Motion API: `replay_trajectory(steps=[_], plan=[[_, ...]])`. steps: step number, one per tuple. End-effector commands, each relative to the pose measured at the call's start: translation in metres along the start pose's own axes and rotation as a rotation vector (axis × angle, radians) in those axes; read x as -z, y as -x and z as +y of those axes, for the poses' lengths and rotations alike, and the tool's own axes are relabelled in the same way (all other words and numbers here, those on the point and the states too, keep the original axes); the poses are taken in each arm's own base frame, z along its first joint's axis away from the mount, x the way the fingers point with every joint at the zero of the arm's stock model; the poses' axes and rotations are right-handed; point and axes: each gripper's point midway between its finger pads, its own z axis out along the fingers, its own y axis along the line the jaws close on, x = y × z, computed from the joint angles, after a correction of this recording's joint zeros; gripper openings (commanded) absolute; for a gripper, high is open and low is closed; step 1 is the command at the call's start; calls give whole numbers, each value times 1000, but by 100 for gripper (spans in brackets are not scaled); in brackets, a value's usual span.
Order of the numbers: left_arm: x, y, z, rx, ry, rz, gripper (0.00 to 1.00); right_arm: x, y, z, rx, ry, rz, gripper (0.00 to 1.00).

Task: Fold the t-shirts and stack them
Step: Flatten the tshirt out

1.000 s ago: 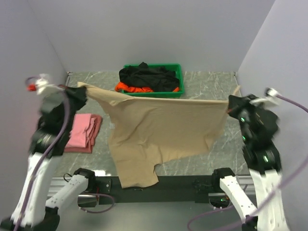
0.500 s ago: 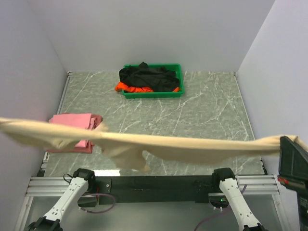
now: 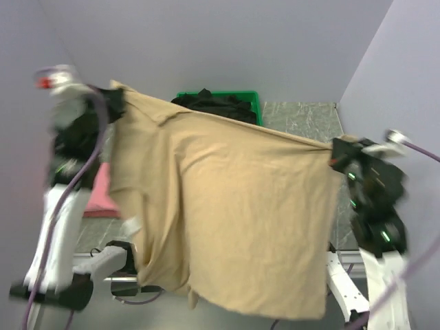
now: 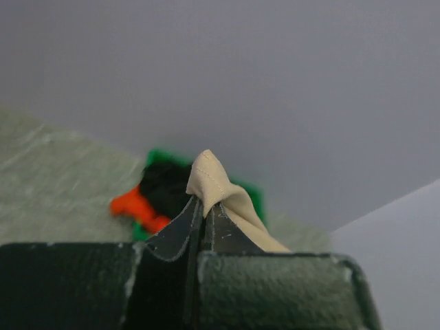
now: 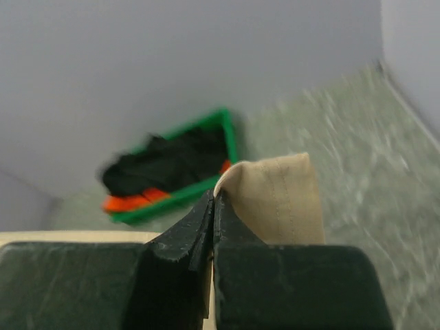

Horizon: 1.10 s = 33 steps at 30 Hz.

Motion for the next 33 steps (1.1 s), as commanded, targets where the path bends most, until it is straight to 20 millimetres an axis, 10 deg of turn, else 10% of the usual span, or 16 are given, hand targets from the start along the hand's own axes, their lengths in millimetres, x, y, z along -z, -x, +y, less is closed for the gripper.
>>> replay_trajectory(steps=[1,7,13,19,33], plan=[[-67,-81,48,-126,66,97,1,-59,-58,-44,20,-180,45,0],[-126,-247,149,-234,204,406,1,-122,-183,-97,115,-279,259,0],[-172,-336,193,-260,265,618,0,-175,-245,-138,204,-421,468,0],[-180,-334,194,-253,284,603,0,-195,-248,-141,205,-443,484,0],[-170,-274,142,-202,170,487,0,-203,-187,-140,286,-460,374,0]])
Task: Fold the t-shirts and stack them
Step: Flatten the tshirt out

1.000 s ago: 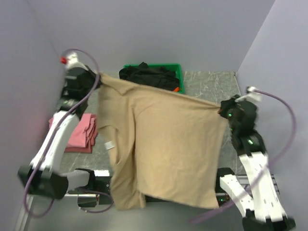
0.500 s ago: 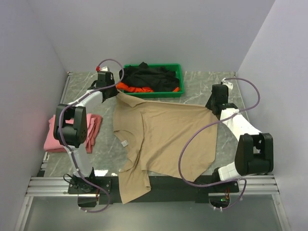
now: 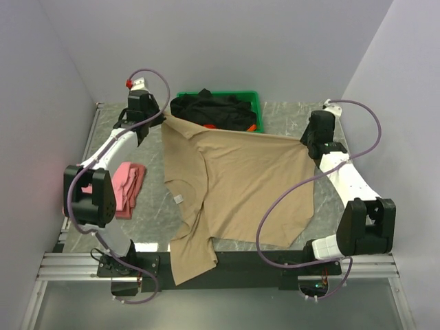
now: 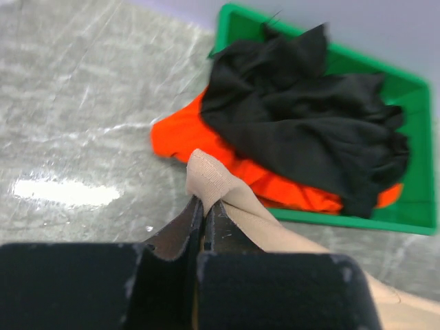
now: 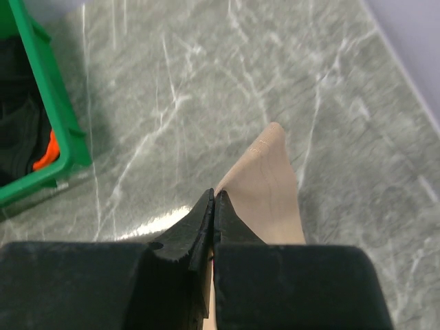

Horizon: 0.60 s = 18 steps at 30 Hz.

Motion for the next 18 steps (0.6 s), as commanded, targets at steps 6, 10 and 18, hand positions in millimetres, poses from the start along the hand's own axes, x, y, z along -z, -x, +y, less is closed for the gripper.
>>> replay_trajectory(steps=[6,10,18], plan=[[59,63,-23,33,-95,-203,0,33,70,-8,-9,14,-215,0],[100,89,-36,36,-157,-282,1,71,94,-12,-33,47,-314,0],[199,142,-40,80,-177,-473,1,182,146,-22,-107,148,-510,0]])
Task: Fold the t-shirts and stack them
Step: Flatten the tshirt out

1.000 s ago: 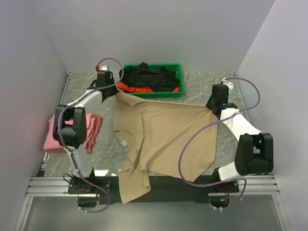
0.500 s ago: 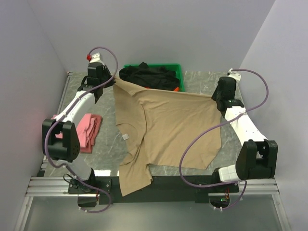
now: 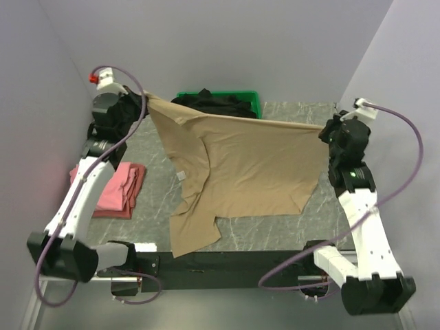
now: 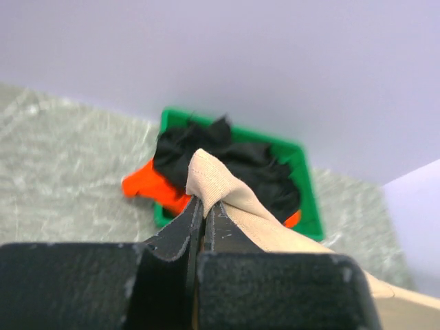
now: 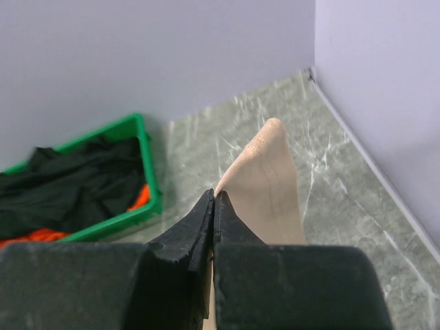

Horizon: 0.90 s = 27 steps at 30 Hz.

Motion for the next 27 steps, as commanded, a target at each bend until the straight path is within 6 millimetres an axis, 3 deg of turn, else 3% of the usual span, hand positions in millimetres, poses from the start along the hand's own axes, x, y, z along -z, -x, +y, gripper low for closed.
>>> replay_trajectory(steps=[1,3,4,6,8,10,11,14,16,17,18,19,22,24,26,27], plan=[[57,81,-14,40,10,-226,1,50,63,-2,-29,26,-131,0],[86,109,-21,62,14,-284,1,87,106,5,-78,78,-226,0],[113,129,-25,91,4,-349,0,106,126,6,-98,99,-265,0],[149,156,-39,100,-44,-417,0,140,151,7,-141,140,-333,0],[198,188,-52,115,-101,-512,1,175,178,9,-157,188,-407,0],[236,205,-56,111,-119,-573,1,215,201,12,-151,257,-479,0],[260,221,-59,121,-129,-629,1,228,207,13,-146,280,-499,0],[313,247,-65,114,-155,-718,0,273,222,15,-129,349,-551,0],[333,255,-64,102,-139,-743,1,299,230,8,-138,353,-595,0],[355,268,-67,109,-154,-788,0,305,232,4,-145,345,-611,0],[361,274,-66,102,-136,-806,0,314,235,-1,-149,337,-633,0],[381,283,-68,104,-148,-840,1,322,239,-6,-156,320,-655,0],[391,293,-81,63,-202,-874,1,325,242,-11,-162,301,-674,0],[383,293,-85,53,-218,-868,1,311,240,-10,-164,276,-647,0],[346,288,-83,40,-183,-822,1,285,230,-13,-164,224,-594,0],[317,283,-80,31,-147,-779,1,270,224,-12,-162,202,-563,0]])
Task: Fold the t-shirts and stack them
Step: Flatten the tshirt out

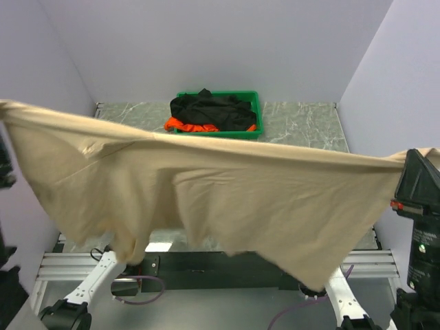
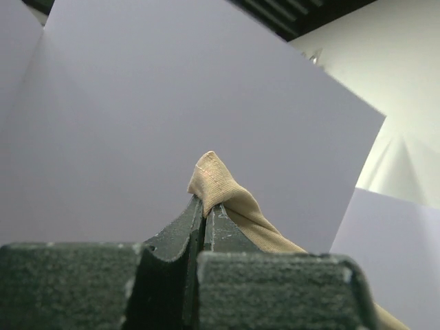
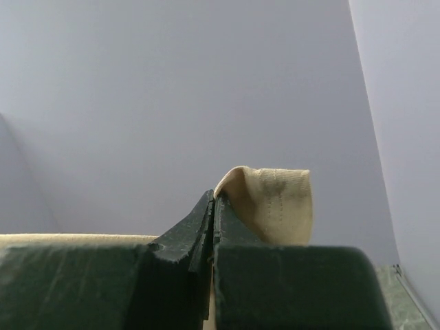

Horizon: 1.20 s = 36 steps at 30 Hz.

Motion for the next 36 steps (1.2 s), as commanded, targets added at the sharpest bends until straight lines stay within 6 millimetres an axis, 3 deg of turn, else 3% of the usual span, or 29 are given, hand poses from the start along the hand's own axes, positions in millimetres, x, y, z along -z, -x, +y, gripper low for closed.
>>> replay_trajectory(steps=[1,3,4,6,7,9,10,11,12,14,15,17,18,19,20,21,22,24,30,36], plan=[[-55,-97,64,-123,196,147,1,-37,-66,-54,80,-236,133,0],[-71,-143,81,-189,182,202,1,-47,-100,-69,94,-275,187,0],[-68,-197,104,-232,191,301,1,-53,-140,-83,104,-294,249,0],[-73,-253,124,-290,155,377,1,-56,-185,-97,111,-316,322,0],[-61,-297,144,-317,166,472,1,-54,-226,-111,111,-339,378,0],[-58,-350,170,-372,158,544,1,-51,-272,-125,100,-356,441,0],[-40,-387,191,-395,168,610,1,-46,-309,-135,105,-349,491,0],[-33,-408,201,-403,168,648,1,-44,-330,-139,109,-336,526,0],[-20,-448,210,-395,124,742,1,-42,-362,-145,125,-326,593,0],[3,-493,223,-388,74,842,1,-37,-410,-149,120,-266,674,0],[18,-527,238,-379,81,912,1,-29,-446,-159,131,-277,775,0],[29,-558,256,-368,112,959,1,-26,-476,-168,139,-287,862,0],[48,-590,274,-351,149,1042,1,-15,-509,-180,152,-318,957,0],[42,-600,273,-330,134,1058,1,-19,-518,-185,160,-331,985,0],[50,-613,279,-317,147,1103,1,-9,-545,-195,176,-355,1082,0],[65,-635,290,-297,175,1162,1,-7,-554,-200,186,-373,1124,0],[56,-639,289,-288,175,1160,0,-15,-556,-200,188,-383,1145,0],[67,-654,298,-272,203,1205,0,-12,-572,-211,201,-423,1189,0],[73,-660,312,-273,297,1210,1,-30,-585,-215,209,-414,1177,4],[59,-659,335,-298,469,1161,0,-50,-583,-221,230,-456,1147,1]])
